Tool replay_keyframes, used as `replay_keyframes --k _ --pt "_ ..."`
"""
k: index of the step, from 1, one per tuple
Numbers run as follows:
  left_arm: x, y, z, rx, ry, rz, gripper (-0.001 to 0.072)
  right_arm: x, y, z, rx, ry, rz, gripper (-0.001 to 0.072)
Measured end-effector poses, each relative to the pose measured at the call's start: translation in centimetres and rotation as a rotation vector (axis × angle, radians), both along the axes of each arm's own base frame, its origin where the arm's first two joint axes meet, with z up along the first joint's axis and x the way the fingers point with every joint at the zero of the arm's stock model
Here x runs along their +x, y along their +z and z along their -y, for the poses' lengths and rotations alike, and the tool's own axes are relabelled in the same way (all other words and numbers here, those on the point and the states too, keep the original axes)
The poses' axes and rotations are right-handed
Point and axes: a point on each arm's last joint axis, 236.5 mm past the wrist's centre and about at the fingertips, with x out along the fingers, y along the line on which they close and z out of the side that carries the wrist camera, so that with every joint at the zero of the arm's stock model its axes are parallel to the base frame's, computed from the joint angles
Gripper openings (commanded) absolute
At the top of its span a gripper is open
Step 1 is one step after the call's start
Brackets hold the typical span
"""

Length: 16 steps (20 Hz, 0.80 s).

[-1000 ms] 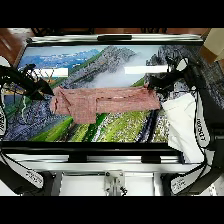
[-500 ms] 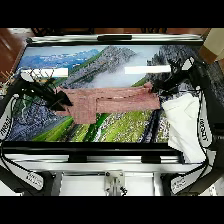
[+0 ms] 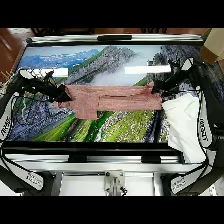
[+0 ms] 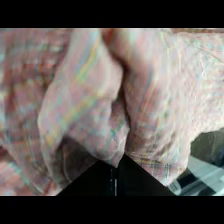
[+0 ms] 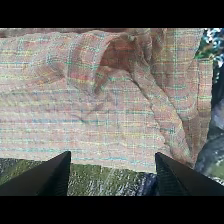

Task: Fold the shirts.

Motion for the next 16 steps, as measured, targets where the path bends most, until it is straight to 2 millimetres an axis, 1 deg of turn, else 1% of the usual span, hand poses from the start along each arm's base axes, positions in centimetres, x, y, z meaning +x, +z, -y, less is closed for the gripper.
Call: replay_keyframes --k 1,2,3,4,5,6,8,9,10,12,15,16 --pt "-0.3 0.1 -0.5 0.011 -0.01 -0.008 0.0055 0.0 0.0 0.0 0.001 0.0 -0.002 0.064" --pt "-0.8 0.0 -1.1 0.029 -0.022 -0.027 0.0237 -0.1 0.0 0.0 0.001 0.0 -0.004 0.064" --pt "-1.3 -0.2 -2.0 0.053 -0.028 -0.049 0.0554 -0.3 0.0 -0.1 0.002 0.002 -0.011 0.064" --pt "-1.8 -0.3 -2.8 0.073 -0.03 -0.072 0.069 -0.3 0.0 -0.1 0.002 0.002 -0.012 0.064" --pt "-2.2 -0.4 -3.2 0.084 -0.032 -0.092 0.0669 -0.4 0.0 -0.1 0.002 0.002 -0.015 0.064" --pt "-2.5 -0.2 -3.2 0.077 -0.039 -0.102 0.0669 -0.5 -0.1 -0.1 0.003 0.003 -0.022 0.064" --pt "-2.5 0.5 -2.8 0.046 -0.039 -0.102 0.066 -0.6 -0.1 -0.1 0.004 0.005 -0.027 0.064" --pt "-2.2 0.9 -2.5 0.024 -0.033 -0.093 0.0646 -0.6 0.0 -0.1 0.004 0.005 -0.027 0.064" --pt "-1.9 1.4 -1.9 -0.001 -0.03 -0.079 0.0589 -0.7 -0.1 -0.1 0.005 0.005 -0.029 0.064" --pt "-0.9 2.0 -0.7 -0.035 -0.018 -0.041 0.0584 -0.8 -0.1 -0.2 0.006 0.007 -0.035 0.064" --pt "0.6 2.4 0.0 -0.051 0.014 0.009 0.0582 -0.8 -0.1 -0.2 0.006 0.007 -0.035 0.064" --pt "1.1 2.4 0.1 -0.052 0.027 0.025 0.0528 -0.8 -0.1 -0.2 0.005 0.007 -0.035 0.064"
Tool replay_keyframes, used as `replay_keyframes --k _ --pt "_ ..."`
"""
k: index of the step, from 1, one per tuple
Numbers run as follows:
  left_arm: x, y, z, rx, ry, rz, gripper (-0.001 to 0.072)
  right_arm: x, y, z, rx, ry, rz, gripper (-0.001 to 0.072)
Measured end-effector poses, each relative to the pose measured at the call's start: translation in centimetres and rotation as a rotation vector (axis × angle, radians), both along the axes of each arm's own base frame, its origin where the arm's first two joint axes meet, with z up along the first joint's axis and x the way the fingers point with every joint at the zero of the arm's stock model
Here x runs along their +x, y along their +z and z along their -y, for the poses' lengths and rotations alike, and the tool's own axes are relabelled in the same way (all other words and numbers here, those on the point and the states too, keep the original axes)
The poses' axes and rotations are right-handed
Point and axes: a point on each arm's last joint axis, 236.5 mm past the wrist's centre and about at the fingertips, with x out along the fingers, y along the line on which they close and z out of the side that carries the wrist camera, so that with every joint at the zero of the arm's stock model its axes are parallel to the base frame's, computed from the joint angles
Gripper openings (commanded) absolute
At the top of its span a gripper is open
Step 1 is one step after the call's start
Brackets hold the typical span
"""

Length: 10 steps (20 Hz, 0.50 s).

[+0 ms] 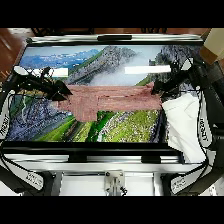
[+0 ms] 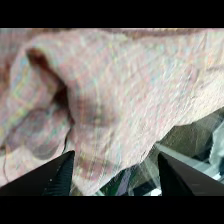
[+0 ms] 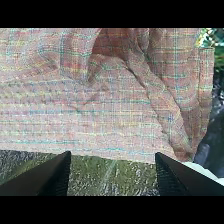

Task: Fold the shirts.

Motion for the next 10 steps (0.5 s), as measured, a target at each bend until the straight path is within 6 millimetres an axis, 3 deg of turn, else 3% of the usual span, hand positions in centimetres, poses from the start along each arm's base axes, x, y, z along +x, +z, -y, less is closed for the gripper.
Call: replay_keyframes --k 4,5,6,8,10 --pt "2.0 -0.9 0.6 0.005 0.062 0.033 0.0399 0.0 0.0 0.0 -0.001 0.0 -0.001 0.064" --pt "2.2 -1.4 0.9 0.005 0.073 0.026 0.0203 -0.1 0.0 0.0 -0.001 0.0 -0.002 0.064" --pt "2.3 -1.6 1.1 0.003 0.077 0.021 0.0081 -0.1 0.0 0.0 -0.002 0.001 -0.004 0.064" --pt "3.0 -1.6 1.0 0.001 0.102 0.027 0.0028 -0.2 0.0 0.0 -0.002 0.002 -0.009 0.064" --pt "4.3 -0.6 0.4 -0.008 0.128 0.069 0.0027 -0.2 0.0 0.1 -0.003 0.002 -0.009 0.064"
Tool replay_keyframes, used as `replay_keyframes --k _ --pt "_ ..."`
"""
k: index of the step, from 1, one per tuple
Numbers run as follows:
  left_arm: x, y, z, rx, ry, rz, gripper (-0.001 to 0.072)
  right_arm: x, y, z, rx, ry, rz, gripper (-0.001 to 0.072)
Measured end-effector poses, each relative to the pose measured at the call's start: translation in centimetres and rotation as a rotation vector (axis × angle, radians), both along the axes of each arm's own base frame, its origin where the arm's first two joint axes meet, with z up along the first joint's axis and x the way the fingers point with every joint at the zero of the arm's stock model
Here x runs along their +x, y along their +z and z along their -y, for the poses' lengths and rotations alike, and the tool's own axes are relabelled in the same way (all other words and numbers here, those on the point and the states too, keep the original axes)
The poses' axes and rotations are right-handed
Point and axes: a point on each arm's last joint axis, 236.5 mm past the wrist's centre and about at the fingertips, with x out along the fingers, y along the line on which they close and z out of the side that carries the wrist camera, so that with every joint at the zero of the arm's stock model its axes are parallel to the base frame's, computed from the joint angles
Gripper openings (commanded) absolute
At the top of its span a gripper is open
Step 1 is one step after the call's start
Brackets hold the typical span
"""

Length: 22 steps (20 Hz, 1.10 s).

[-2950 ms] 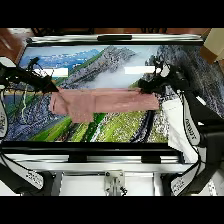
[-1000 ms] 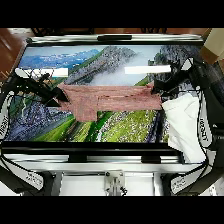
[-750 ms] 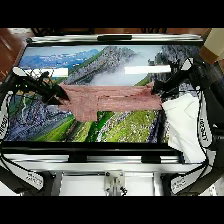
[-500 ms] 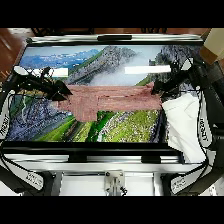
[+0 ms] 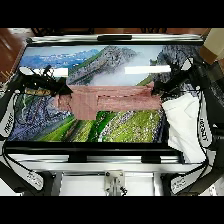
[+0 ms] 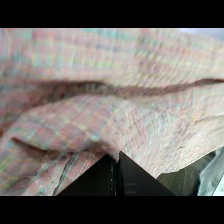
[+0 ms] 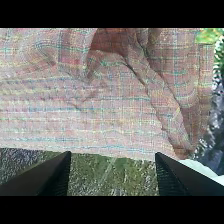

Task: Fold the shirts.

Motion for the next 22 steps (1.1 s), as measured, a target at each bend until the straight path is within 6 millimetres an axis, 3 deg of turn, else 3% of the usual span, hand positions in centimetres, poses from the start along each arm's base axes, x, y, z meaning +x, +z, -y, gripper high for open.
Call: replay_keyframes --k 4,5,6,7,8,10,13,16,22 --pt "2.8 2.8 -1.7 0.0 0.051 0.1 0.0029 0.0 -0.4 0.1 -0.004 -0.005 -0.009 0.064" --pt "3.3 3.0 -2.0 -0.001 0.067 0.109 0.0067 0.0 -0.6 0.0 -0.004 -0.004 -0.014 0.064" --pt "3.7 2.9 -2.1 -0.003 0.079 0.113 0.0254 -0.1 -0.9 -0.1 -0.004 -0.004 -0.022 0.064" --pt "4.0 2.5 -2.1 -0.006 0.091 0.109 0.0504 -0.2 -1.2 -0.3 -0.005 -0.001 -0.03 0.064" --pt "4.1 2.0 -2.1 -0.009 0.098 0.097 0.0634 -0.2 -1.5 -0.5 -0.005 0.003 -0.036 0.0647" --pt "4.4 1.3 -2.1 -0.014 0.111 0.083 0.0632 -0.2 -1.8 -0.5 -0.015 0.01 -0.038 0.067" --pt "5.0 2.0 -3.0 -0.013 0.126 0.106 0.0632 -0.2 -2.2 1.2 -0.057 0.014 -0.039 0.067" --pt "5.3 4.3 -4.2 -0.001 0.111 0.165 0.0631 0.7 -2.5 3.0 -0.056 -0.014 -0.006 0.0671" --pt "4.3 8.5 -3.5 0.013 0.027 0.239 0.0631 4.1 -3.9 2.8 0.011 -0.067 0.096 0.0671"
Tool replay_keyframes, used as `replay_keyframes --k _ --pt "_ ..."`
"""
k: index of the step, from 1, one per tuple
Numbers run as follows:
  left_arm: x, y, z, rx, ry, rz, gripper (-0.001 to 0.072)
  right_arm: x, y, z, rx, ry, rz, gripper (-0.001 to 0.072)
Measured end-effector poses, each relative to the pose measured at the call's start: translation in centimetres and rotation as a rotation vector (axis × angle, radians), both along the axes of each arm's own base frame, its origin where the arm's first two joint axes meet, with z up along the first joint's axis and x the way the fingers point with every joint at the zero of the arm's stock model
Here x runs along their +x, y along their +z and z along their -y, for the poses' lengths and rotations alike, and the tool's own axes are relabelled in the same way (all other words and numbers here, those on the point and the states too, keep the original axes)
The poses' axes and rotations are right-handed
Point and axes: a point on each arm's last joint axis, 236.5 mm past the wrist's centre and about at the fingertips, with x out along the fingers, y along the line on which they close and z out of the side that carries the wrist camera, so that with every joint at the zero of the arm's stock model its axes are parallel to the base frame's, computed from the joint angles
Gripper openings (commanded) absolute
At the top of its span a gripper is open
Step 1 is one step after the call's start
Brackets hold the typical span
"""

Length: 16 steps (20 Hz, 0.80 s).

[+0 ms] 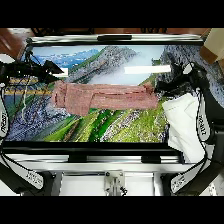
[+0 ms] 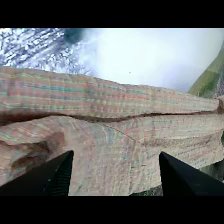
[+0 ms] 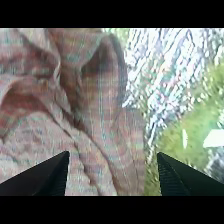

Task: Fold the shirts.

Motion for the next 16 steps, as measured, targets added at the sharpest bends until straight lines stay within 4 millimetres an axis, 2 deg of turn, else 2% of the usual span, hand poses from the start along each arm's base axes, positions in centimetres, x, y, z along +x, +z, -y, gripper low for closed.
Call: replay_keyframes --k 5,10,11,13,14,15,16 --pt "-0.6 1.6 1.6 0.011 -0.05 0.032 0.0631 0.1 -2.5 -1.7 0.087 -0.016 -0.043 0.0671" --pt "-1.1 2.0 3.9 0.014 -0.101 0.042 0.063 -0.2 -4.0 -5.1 0.139 0.005 -0.082 0.0667" --pt "-1.3 2.0 4.4 0.014 -0.11 0.043 0.0631 -0.3 -4.4 -5.8 0.144 0.001 -0.095 0.0598" --pt "-1.6 2.1 5.4 0.014 -0.133 0.043 0.0613 -0.9 -5.2 -7.1 0.144 0.004 -0.128 0.0103" --pt "-1.8 2.1 5.9 0.014 -0.145 0.04 0.0551 -1.3 -5.4 -7.6 0.146 0.003 -0.146 0.0055" --pt "-2.1 2.0 6.5 0.013 -0.161 0.036 0.0444 -1.4 -5.3 -7.9 0.137 0.016 -0.143 0.0055" --pt "-2.4 2.1 7.0 0.01 -0.175 0.031 0.0288 -1.4 -4.9 -8.3 0.139 0.023 -0.139 0.0055"
